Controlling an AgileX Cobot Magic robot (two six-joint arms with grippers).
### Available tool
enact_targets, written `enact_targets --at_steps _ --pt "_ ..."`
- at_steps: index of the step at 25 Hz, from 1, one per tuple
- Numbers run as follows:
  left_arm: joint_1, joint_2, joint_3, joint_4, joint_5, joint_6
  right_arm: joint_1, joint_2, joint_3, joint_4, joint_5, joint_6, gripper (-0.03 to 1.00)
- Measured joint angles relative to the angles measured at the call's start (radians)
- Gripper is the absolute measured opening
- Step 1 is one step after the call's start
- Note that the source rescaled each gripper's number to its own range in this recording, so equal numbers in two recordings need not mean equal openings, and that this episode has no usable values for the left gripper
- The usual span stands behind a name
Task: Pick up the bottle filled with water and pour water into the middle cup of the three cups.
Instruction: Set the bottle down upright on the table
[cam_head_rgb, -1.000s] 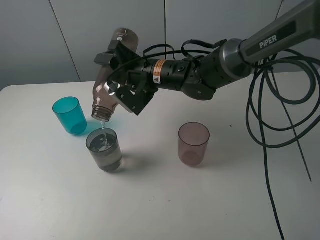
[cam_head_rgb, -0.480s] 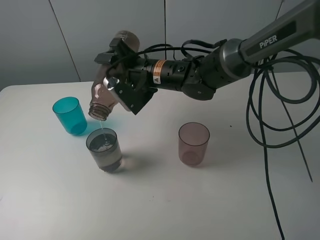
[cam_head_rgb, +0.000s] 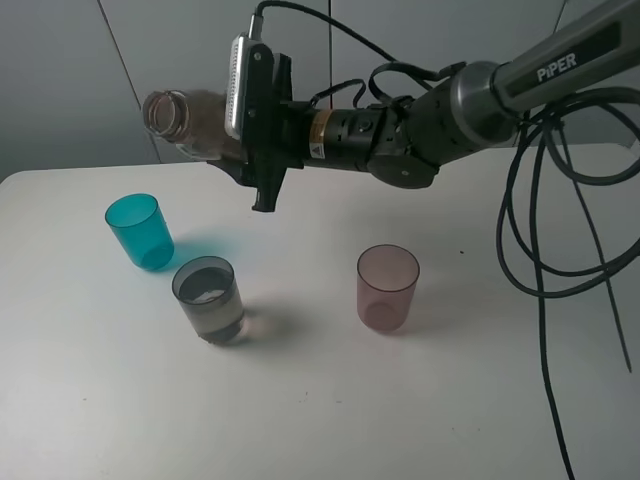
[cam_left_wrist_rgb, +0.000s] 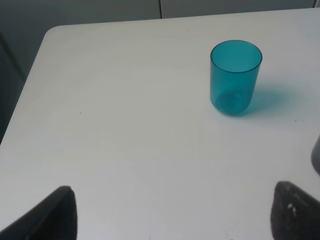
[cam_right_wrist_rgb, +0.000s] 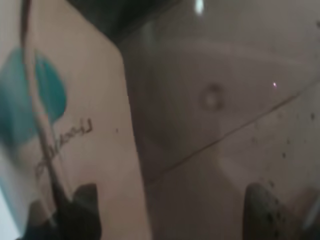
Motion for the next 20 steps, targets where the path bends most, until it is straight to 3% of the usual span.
enact_targets --at_steps 2,6,14,20 --pt "0.0 0.0 0.0 0.0 0.0 0.0 -0.019 -0.021 0.005 -0.004 -0.002 0.17 0.0" --pt "0.0 0.0 0.0 0.0 0.0 0.0 -0.087 -0.078 0.059 -0.004 -0.04 0.346 0.0" --pt "0.0 0.0 0.0 0.0 0.0 0.0 -0.27 -0.22 0.242 -0.004 -0.108 0.423 0.0" --pt "0.0 0.0 0.0 0.0 0.0 0.0 -0.418 -0.278 0.393 0.002 -0.219 0.466 0.0"
